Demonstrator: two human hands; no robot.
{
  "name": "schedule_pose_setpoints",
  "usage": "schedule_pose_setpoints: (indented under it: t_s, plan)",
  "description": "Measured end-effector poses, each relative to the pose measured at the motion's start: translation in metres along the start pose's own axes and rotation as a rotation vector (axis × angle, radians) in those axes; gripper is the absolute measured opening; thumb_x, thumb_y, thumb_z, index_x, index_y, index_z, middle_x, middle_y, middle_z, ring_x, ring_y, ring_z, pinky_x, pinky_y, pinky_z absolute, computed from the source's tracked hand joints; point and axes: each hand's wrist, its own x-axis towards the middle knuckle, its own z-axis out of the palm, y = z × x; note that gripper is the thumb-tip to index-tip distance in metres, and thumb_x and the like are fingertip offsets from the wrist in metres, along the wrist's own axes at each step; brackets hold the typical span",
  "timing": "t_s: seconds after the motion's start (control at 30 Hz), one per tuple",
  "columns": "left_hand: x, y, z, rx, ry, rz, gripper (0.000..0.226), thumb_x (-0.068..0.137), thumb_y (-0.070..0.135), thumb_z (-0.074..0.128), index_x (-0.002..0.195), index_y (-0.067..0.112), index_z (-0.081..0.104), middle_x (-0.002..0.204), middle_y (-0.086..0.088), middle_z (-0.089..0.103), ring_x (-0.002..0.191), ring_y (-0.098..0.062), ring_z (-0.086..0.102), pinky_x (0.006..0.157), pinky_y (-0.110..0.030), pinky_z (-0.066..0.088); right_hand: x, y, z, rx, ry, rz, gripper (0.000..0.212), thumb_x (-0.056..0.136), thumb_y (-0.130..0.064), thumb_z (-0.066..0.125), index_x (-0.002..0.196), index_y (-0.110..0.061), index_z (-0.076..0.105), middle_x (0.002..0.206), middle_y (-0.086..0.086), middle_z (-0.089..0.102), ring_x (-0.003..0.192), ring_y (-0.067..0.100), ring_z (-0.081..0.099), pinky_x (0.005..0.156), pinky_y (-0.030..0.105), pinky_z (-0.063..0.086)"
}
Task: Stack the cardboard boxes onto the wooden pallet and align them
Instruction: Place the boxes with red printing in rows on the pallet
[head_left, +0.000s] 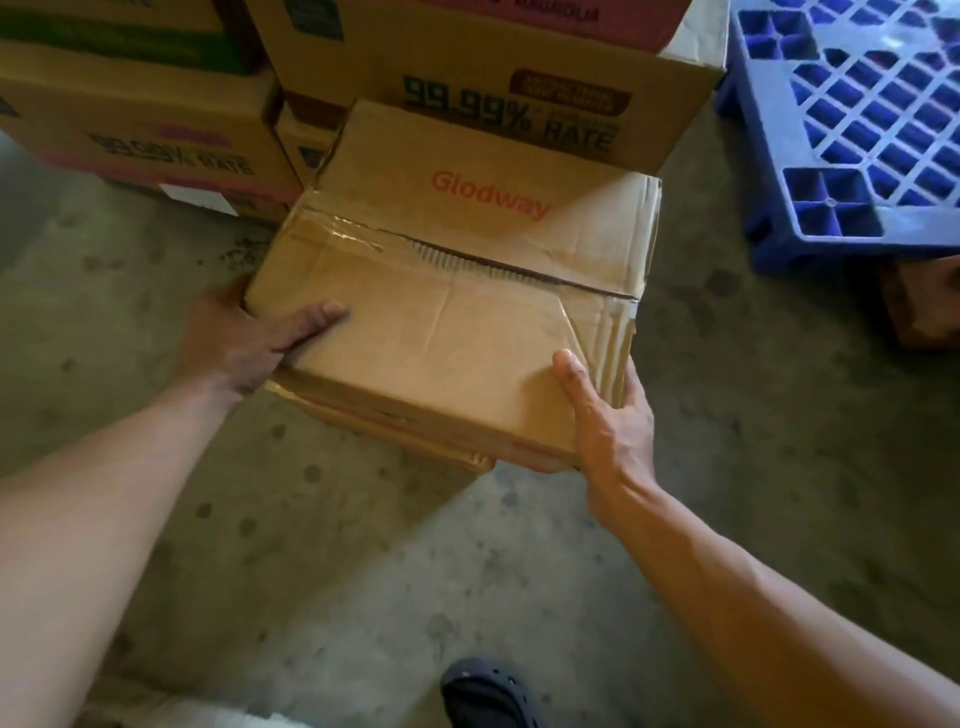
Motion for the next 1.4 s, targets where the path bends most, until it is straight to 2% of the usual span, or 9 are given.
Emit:
schedule_pose_setpoints:
  t_s: [0.27,0.5,0.6,0.7,0.97,1.07,1.2,1.33,1.4]
  plan:
    - [0.004,-0.007,-0.013,-0.22,-0.132,-0.212,0.105,0.023,0.069,0.092,0.116,0.028,0.066,0.113,0.0,0.072,0.103,-0.026,0.069,0.073,-0.049,0.062,-0.007,-0.009,-0.001,0.064,-0.051,0.177,0.095,0.065,-0.069,0.074,0.148,-0.059,0.029,0.135,-0.008,0.054,0.099,0.017,0.064,0.071,0.058,0.062]
    - [-0.055,-0.03,-0.006,-0.406,-0.061,-0.175,0.066,0.054,0.044,0.092,0.111,0.027,0.064,0.109,0.0,0.075,0.101,-0.023,0.073,0.078,-0.05,0.061,-0.009,-0.016,-0.018,0.077,-0.123,0.131,0.075,0.072,-0.056,0.081,0.14,-0.048,0.05,0.127,-0.004,0.062,0.106,0.027,0.066,0.061,0.057,0.061]
    - [-0.109,-0.052,-0.006,-0.496,0.009,-0.126,0.058,0.061,0.038,0.087,0.112,0.029,0.061,0.107,0.002,0.073,0.095,-0.012,0.073,0.079,-0.037,0.063,-0.028,-0.006,-0.03,0.031,-0.157,0.064,0.073,0.074,-0.056,0.079,0.141,-0.047,0.051,0.128,-0.004,0.062,0.108,0.027,0.066,0.061,0.053,0.062]
    - [-0.17,-0.076,-0.01,-0.47,0.104,-0.087,0.065,0.059,0.048,0.091,0.114,0.033,0.062,0.107,0.008,0.074,0.097,-0.004,0.071,0.085,-0.029,0.06,-0.059,0.013,-0.048,-0.031,-0.209,0.015,0.074,0.078,-0.057,0.075,0.145,-0.051,0.044,0.133,-0.005,0.058,0.111,0.027,0.063,0.068,0.056,0.062]
    - [-0.383,-0.144,-0.034,-0.49,0.286,-0.198,0.097,0.054,0.068,0.086,0.138,0.03,0.054,0.12,0.005,0.071,0.111,-0.012,0.067,0.102,-0.044,0.053,-0.181,0.066,-0.108,-0.201,-0.464,-0.038,0.099,0.064,-0.071,0.077,0.15,-0.053,0.032,0.138,-0.002,0.049,0.111,0.025,0.06,0.077,0.055,0.061]
    - [-0.464,-0.171,-0.036,-0.579,0.371,-0.276,0.081,0.062,0.057,0.09,0.133,0.036,0.056,0.116,0.009,0.071,0.107,-0.009,0.068,0.094,-0.035,0.056,-0.229,0.087,-0.121,-0.309,-0.563,-0.057,0.113,0.047,-0.076,0.073,0.15,-0.053,0.032,0.136,-0.002,0.047,0.107,0.023,0.06,0.074,0.053,0.061]
    - [-0.546,-0.199,-0.032,-0.659,0.494,-0.367,0.063,0.072,0.031,0.083,0.127,0.037,0.054,0.098,0.015,0.073,0.091,0.004,0.068,0.073,-0.016,0.057,-0.273,0.117,-0.126,-0.435,-0.656,-0.074,0.099,0.067,-0.071,0.077,0.152,-0.051,0.031,0.139,0.002,0.047,0.111,0.028,0.06,0.077,0.055,0.061]
    - [-0.621,-0.225,-0.021,-0.668,0.65,-0.525,0.055,0.076,0.03,0.084,0.123,0.033,0.056,0.104,0.012,0.068,0.085,0.002,0.067,0.081,-0.025,0.06,-0.31,0.147,-0.121,-0.576,-0.733,-0.11,0.082,0.08,-0.057,0.068,0.152,-0.05,0.029,0.136,0.001,0.047,0.114,0.03,0.058,0.074,0.051,0.061]
    - [-0.658,-0.235,-0.016,-0.78,0.711,-0.606,0.063,0.075,0.029,0.085,0.127,0.034,0.05,0.111,0.01,0.064,0.091,-0.005,0.064,0.068,-0.029,0.062,-0.328,0.166,-0.117,-0.641,-0.781,-0.131,0.079,0.083,-0.056,0.067,0.153,-0.049,0.03,0.131,0.001,0.049,0.11,0.029,0.059,0.072,0.049,0.061]
